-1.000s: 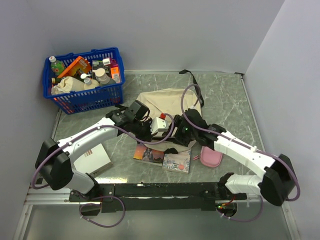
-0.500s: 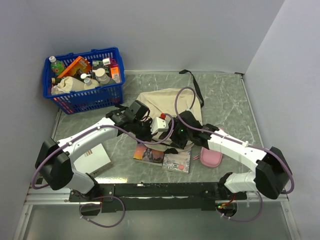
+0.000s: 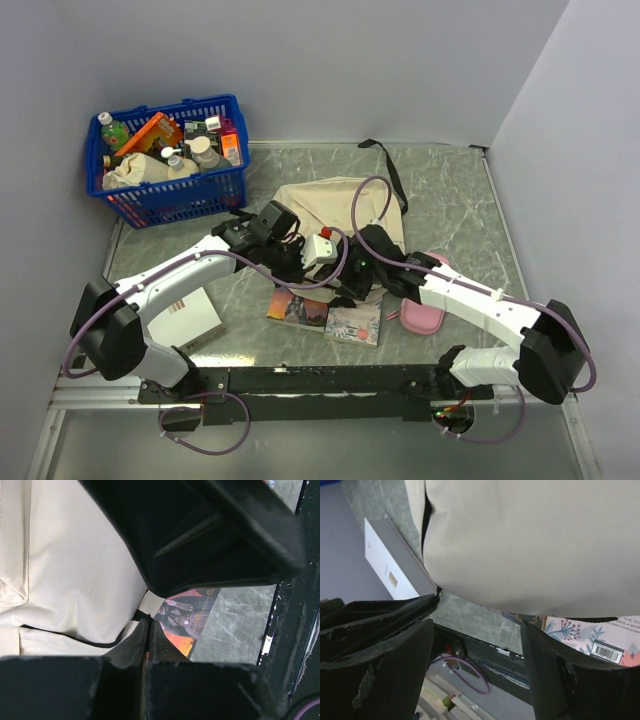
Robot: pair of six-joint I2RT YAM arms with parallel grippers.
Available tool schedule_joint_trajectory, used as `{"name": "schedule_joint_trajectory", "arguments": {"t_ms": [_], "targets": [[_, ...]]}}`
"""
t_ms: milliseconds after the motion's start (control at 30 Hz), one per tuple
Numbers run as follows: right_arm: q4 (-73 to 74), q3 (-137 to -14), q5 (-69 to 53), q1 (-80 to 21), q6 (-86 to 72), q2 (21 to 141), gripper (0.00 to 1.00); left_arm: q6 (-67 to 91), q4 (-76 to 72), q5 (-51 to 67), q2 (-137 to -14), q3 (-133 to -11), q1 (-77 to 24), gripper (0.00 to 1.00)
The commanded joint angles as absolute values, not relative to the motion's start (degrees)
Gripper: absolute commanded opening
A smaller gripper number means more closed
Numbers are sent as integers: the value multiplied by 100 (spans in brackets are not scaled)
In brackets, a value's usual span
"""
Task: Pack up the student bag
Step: Unzip the student bag at the center of the board.
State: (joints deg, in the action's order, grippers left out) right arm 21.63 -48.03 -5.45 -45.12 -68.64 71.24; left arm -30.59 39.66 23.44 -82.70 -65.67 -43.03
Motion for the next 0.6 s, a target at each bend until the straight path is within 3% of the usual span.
{"name": "schedule_joint_trajectory", "arguments": {"t_ms": [0, 233, 433, 467, 567], "targets": [[1969, -4834, -501, -4535, -6988, 7355, 77, -3041, 3770, 2434, -8086, -6697, -4359, 1], [2048, -5036, -220, -4412, -6732, 7998, 68, -3032, 3832, 2452, -8007, -6715, -4377, 1], [2232, -4790, 632, -4368, -6715, 7454, 39, -3094, 3858, 2470, -7954, -6627, -4377, 1], [2267, -4747, 711, -4359, -6706, 7279, 29, -3102, 3858, 2461, -7954, -6592, -4386, 1], [2443, -4763, 1045, -4359, -6636, 7067, 11, -3138, 3832, 2443, -7945, -6539, -4386, 1]]}}
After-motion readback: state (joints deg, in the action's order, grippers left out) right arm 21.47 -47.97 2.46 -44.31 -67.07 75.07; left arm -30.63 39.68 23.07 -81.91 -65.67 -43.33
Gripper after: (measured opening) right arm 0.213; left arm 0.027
